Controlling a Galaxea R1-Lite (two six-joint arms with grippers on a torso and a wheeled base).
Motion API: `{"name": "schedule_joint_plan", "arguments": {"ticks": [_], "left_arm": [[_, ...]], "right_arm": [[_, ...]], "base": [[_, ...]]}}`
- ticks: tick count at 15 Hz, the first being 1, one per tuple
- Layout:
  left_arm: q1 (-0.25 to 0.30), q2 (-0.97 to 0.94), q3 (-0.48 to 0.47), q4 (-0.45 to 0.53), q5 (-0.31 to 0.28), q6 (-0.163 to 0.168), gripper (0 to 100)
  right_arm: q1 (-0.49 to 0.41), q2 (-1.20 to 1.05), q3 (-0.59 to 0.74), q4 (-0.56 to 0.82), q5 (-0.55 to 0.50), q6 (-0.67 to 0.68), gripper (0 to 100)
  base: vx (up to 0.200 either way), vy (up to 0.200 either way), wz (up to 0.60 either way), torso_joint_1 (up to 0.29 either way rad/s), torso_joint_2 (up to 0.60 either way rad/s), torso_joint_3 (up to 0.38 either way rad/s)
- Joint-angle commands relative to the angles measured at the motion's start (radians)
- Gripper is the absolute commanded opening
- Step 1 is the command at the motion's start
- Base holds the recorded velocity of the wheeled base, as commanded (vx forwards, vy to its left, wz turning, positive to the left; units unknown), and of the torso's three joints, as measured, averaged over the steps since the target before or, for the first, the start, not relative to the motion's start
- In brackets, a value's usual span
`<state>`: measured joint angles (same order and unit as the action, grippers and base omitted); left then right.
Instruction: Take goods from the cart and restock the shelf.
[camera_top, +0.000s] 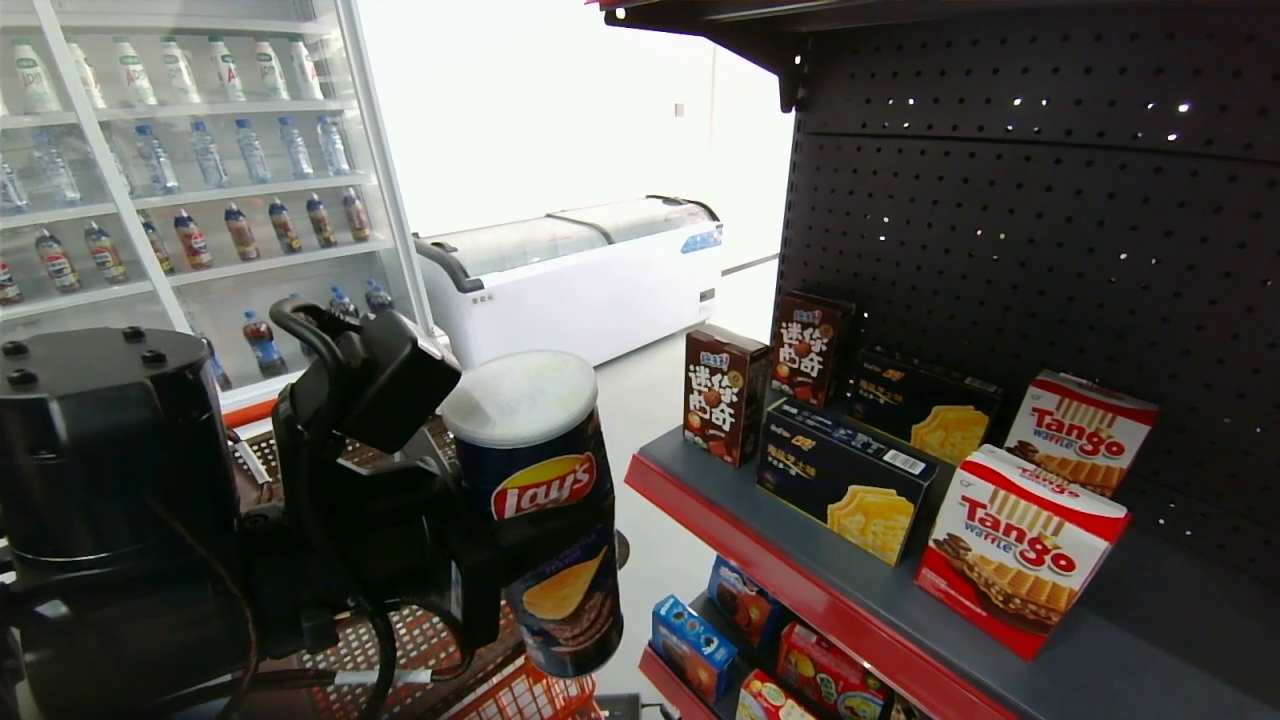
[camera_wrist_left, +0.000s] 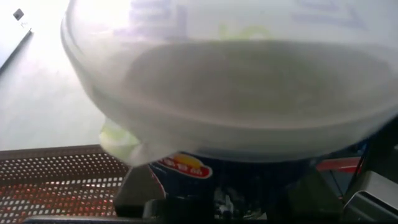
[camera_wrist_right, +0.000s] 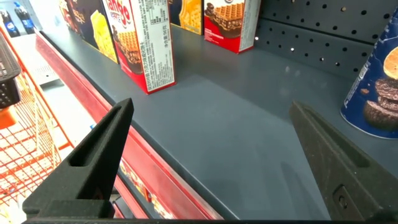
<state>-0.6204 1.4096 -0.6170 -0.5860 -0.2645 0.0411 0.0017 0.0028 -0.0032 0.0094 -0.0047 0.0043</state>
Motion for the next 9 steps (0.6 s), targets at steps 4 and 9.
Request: {"name": "schedule_joint_plan", "arguments": {"ticks": [4,9], "left_arm": [[-0.012,-0.003,0.010,0.000,0.001,0.000,0],[-0.035,-0.004,0.008,0.002,0.001,0.002,0]], "right_arm": [[0.000,0.000,0.000,0.000,0.000,0.000,100],[0.000,0.000,0.000,0.000,0.000,0.000,100]], "base": [[0.000,0.000,-0.60,0.000,0.00,0.004],[0.000,0.000,-0.60,0.005,0.00,0.002]]}}
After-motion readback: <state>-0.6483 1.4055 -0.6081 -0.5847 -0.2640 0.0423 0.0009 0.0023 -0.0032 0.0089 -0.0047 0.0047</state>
